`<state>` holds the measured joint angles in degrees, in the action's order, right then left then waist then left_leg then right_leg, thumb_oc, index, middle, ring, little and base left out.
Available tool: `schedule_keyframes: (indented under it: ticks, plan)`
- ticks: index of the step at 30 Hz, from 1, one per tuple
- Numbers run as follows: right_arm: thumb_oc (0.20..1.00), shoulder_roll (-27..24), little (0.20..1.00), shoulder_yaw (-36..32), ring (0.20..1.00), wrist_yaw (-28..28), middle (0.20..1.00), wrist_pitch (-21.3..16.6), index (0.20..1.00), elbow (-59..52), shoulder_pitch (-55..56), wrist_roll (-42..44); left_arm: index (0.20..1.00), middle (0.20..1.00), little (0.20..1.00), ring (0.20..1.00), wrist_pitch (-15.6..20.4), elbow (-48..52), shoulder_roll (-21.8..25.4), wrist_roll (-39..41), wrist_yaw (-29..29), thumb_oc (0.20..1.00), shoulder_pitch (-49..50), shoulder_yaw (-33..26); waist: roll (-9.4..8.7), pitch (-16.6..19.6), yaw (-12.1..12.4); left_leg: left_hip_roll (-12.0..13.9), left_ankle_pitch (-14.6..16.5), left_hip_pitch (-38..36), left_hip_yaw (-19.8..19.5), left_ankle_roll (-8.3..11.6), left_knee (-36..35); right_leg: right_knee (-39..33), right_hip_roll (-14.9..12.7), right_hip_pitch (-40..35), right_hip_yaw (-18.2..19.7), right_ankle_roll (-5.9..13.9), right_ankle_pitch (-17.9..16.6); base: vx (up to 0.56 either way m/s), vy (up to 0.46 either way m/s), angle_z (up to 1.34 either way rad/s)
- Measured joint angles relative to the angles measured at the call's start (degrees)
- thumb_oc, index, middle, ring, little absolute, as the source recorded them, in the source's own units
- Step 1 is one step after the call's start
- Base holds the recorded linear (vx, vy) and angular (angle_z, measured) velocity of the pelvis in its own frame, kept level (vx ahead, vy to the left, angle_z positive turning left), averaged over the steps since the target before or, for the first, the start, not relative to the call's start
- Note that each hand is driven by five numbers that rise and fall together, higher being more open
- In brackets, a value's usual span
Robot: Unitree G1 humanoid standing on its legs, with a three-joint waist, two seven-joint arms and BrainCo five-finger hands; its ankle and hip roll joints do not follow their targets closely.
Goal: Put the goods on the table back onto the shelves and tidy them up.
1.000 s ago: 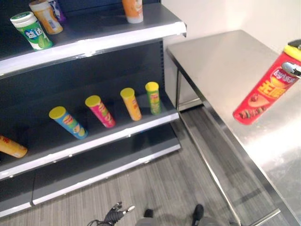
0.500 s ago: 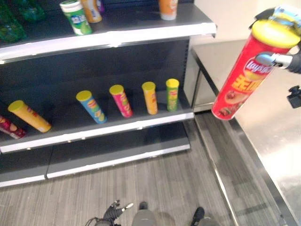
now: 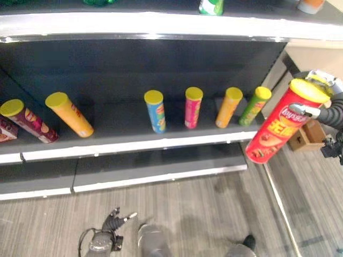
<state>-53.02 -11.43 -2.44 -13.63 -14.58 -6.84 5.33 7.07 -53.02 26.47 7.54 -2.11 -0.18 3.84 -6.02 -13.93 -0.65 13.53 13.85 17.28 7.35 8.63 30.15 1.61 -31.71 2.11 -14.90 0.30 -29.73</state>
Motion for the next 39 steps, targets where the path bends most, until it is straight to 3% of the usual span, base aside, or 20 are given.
schedule_keyframes:
  ticks: [1,4,5,6,7,8,9,10,11,12,13,18,23,28,30,32,34,36,37,39]
  plan:
    - [0.200,1.00,0.200,-0.03,0.200,-0.09,0.200,0.18,0.200,0.05,0.50,-0.47,1.000,1.000,1.000,1.000,-0.01,-0.38,0.71,-0.14,0.00,1.000,-0.31,-0.51,-0.47,0.02,-0.11,-0.24,0.39,-0.45,0.93,-0.57,0.07,1.66,-0.61,0.86,2.32,0.01,0.03,0.08,0.399,0.09]
    - [0.200,2.59,0.200,-3.10,0.200,-0.29,0.200,0.44,0.200,-0.63,1.89,-0.93,1.000,1.000,1.000,1.000,-0.15,-1.32,2.64,-1.97,-0.05,1.000,-1.61,-0.80,-1.89,0.02,0.30,-1.16,0.17,-1.14,-0.04,-1.14,0.04,4.76,0.28,1.24,3.29,0.01,0.01,0.16,0.399,0.13]
    - [0.200,2.50,0.200,-3.79,0.200,-0.47,0.200,0.46,0.200,-0.43,1.44,-0.96,1.000,1.000,1.000,1.000,-0.22,-1.83,2.29,-2.40,-0.01,1.000,-2.36,-0.69,-1.39,-0.51,0.04,-0.90,0.00,-1.97,-0.60,-1.28,-1.20,8.30,0.09,3.12,3.53,1.08,2.15,0.10,0.209,0.32]
    - [0.200,2.72,0.200,-3.83,0.200,-0.81,0.200,0.34,0.200,-0.75,1.81,-0.98,1.000,1.000,1.000,1.000,-0.51,-2.15,1.30,-2.95,-0.02,1.000,-2.53,-0.90,-0.83,-0.63,-0.46,0.72,-2.28,-3.79,-1.72,-1.49,-5.11,10.20,3.97,3.40,5.21,10.32,18.11,0.05,0.142,0.37]
    - [0.200,1.91,0.200,-3.81,0.200,-0.80,0.200,0.18,0.200,-0.88,1.97,-0.98,1.000,1.000,1.000,1.000,-0.61,-2.15,0.28,-3.35,-0.11,1.000,-2.34,-0.80,-0.58,-0.62,-0.99,0.90,-3.95,-5.50,-2.07,-1.20,-8.15,8.62,8.59,2.84,5.48,10.56,22.40,0.13,0.259,0.28]
    - [0.200,0.59,0.200,-3.71,0.200,-0.90,0.200,-0.36,0.200,-1.01,1.67,-0.97,1.000,1.000,1.000,1.000,-0.58,-2.12,0.02,-3.62,-0.16,1.000,-1.22,-0.75,-0.49,-0.63,-0.46,1.93,-7.30,-8.95,-1.60,-0.31,-13.99,5.31,15.71,2.63,5.75,8.05,25.02,0.05,0.123,0.19]
    - [0.200,-0.63,0.200,-3.82,0.200,-1.34,0.200,-0.79,0.200,-1.16,1.65,-0.96,1.000,1.000,1.000,1.000,-0.68,-1.83,-0.64,-3.77,-0.10,1.000,-0.47,-0.27,-1.37,0.12,-0.73,0.69,-8.40,-10.29,-1.23,-0.01,-16.71,3.59,17.83,2.49,2.47,6.49,26.20,0.10,0.171,-0.05]
    - [0.200,-1.52,0.200,-4.17,0.200,-1.68,0.200,-1.01,0.200,-1.37,1.36,-0.97,1.000,1.000,1.000,1.000,-0.65,-1.08,-1.65,-3.82,-0.13,1.000,0.03,0.37,-1.46,0.63,-0.77,0.56,-8.90,-10.69,-1.05,0.61,-18.11,1.79,18.16,1.53,3.11,7.41,27.24,0.09,0.131,0.11]
    - [0.200,-1.71,0.200,-6.24,0.200,-2.37,0.200,-1.35,0.200,-1.32,1.38,-0.96,1.000,1.000,1.000,1.000,-0.71,-1.00,-4.03,-3.92,0.16,1.000,0.16,2.22,-0.68,0.26,-1.53,0.27,-9.61,-10.44,-1.93,0.08,-19.25,-0.90,18.69,0.65,2.97,9.69,26.76,0.14,0.153,0.31]
    - [0.200,-2.52,0.200,-6.54,0.200,-2.41,0.200,-0.76,0.200,-0.31,1.27,-1.00,1.000,1.000,1.000,1.000,-0.93,-0.99,-7.22,-3.93,0.45,1.000,0.05,4.28,0.11,-0.17,-3.86,-2.17,-9.73,-9.44,-3.46,-0.10,-19.08,-2.89,19.72,-0.58,7.09,10.10,27.08,0.10,0.103,0.47]
    - [0.200,-2.70,0.200,-6.58,0.200,-2.42,0.200,-0.48,0.200,-0.22,1.62,-1.00,1.000,1.000,1.000,1.000,-0.92,-1.01,-8.23,-3.93,0.66,1.000,0.25,4.79,0.35,-0.37,-4.17,-2.67,-9.72,-9.74,-3.82,-0.08,-19.34,-3.04,19.67,-0.97,7.75,10.22,27.13,0.04,0.021,0.31]
    - [0.200,-3.01,0.200,-6.66,0.200,-2.27,0.200,-0.80,0.200,-0.87,3.17,-0.98,1.000,1.000,1.000,1.000,-0.84,-0.38,-8.01,-4.54,0.86,1.000,-0.61,4.78,-0.32,-1.13,-4.02,-2.92,-11.29,-12.10,-4.89,0.39,-22.67,-4.99,20.40,-3.21,7.62,11.01,26.83,0.04,-0.044,0.14]
    - [0.200,-3.69,0.200,-6.24,0.200,-1.51,0.200,-1.43,0.200,-3.81,0.78,-0.72,1.000,1.000,1.000,1.000,-0.84,0.83,-8.15,-5.49,1.14,1.000,0.34,4.73,0.28,-1.53,-3.64,-2.94,-12.28,-13.89,-5.52,0.51,-24.96,-7.24,20.70,-5.48,6.90,10.75,26.05,0.06,-0.083,0.11]
    - [0.200,-7.79,0.200,-2.16,0.200,0.57,0.200,-2.32,0.200,-6.02,-5.28,0.39,1.000,1.000,1.000,1.000,-0.83,3.44,-8.09,-5.45,1.25,1.000,0.36,2.95,-0.23,-4.10,-2.11,-2.85,-12.41,-9.98,-5.23,0.55,-13.42,-6.23,20.59,-7.20,7.22,10.24,28.26,0.03,-0.005,0.04]
    - [0.200,-10.59,0.200,0.69,0.200,0.66,0.200,-2.62,0.200,-6.09,-7.65,0.33,1.000,1.000,1.000,1.000,-0.70,5.75,-8.32,-5.34,1.26,1.000,1.19,3.01,0.45,-4.94,-1.36,-2.07,-12.32,-8.57,-4.97,0.85,-9.06,-7.47,21.11,-9.33,6.77,9.78,28.12,0.14,0.189,0.20]
    - [0.200,-11.28,0.200,2.44,0.200,1.89,0.200,-2.60,0.200,-6.83,-9.15,0.29,1.000,1.000,1.000,1.000,-0.18,6.36,-8.36,-5.34,1.21,1.000,2.63,2.99,1.02,-4.75,-1.09,-0.69,-11.42,-11.16,-3.45,1.33,-15.21,-7.38,20.50,-8.47,7.57,9.29,27.43,0.12,0.298,-0.17]
    - [0.200,-11.34,0.200,5.68,0.200,2.52,0.200,-2.71,0.200,-6.89,-11.86,0.28,1.000,1.000,1.000,1.000,-0.18,5.43,-8.26,-5.34,1.13,1.000,3.66,2.36,1.04,-4.71,-0.64,-1.28,-10.59,-13.21,-3.04,1.08,-20.08,-7.09,21.22,-6.21,8.73,9.93,26.10,0.14,0.355,-0.44]
    - [0.200,-10.58,0.200,8.67,0.200,2.86,0.200,-3.09,0.200,-5.16,-12.94,0.33,1.000,1.000,1.000,1.000,0.13,1.80,-6.42,-4.01,2.51,1.000,1.04,2.12,-0.51,-5.36,-0.73,-1.15,-8.47,-10.95,-5.54,1.57,-17.75,-7.01,19.62,-5.04,10.68,9.35,25.93,0.16,0.421,-0.17]
    - [0.200,-10.31,0.200,11.10,0.200,3.19,0.200,-2.69,0.200,-3.41,-14.36,0.20,1.000,1.000,1.000,1.000,-0.67,-1.90,-5.00,-2.98,2.89,1.000,-1.26,1.92,-0.62,-5.31,-0.77,0.44,-7.27,-10.85,-5.53,2.67,-17.63,-6.77,19.69,-4.64,12.08,9.30,26.02,0.23,0.725,-0.18]
    - [0.200,-8.76,0.200,8.94,0.200,3.06,0.200,-2.40,0.200,-3.26,-10.25,0.28,1.000,1.000,1.000,1.000,-0.78,-0.70,-1.33,-1.28,1.66,1.000,-2.33,0.18,-1.53,-5.63,-0.57,3.32,-6.36,-7.30,-7.17,3.95,-13.66,-7.02,18.22,-4.57,12.71,9.67,26.25,0.16,0.554,-0.01]
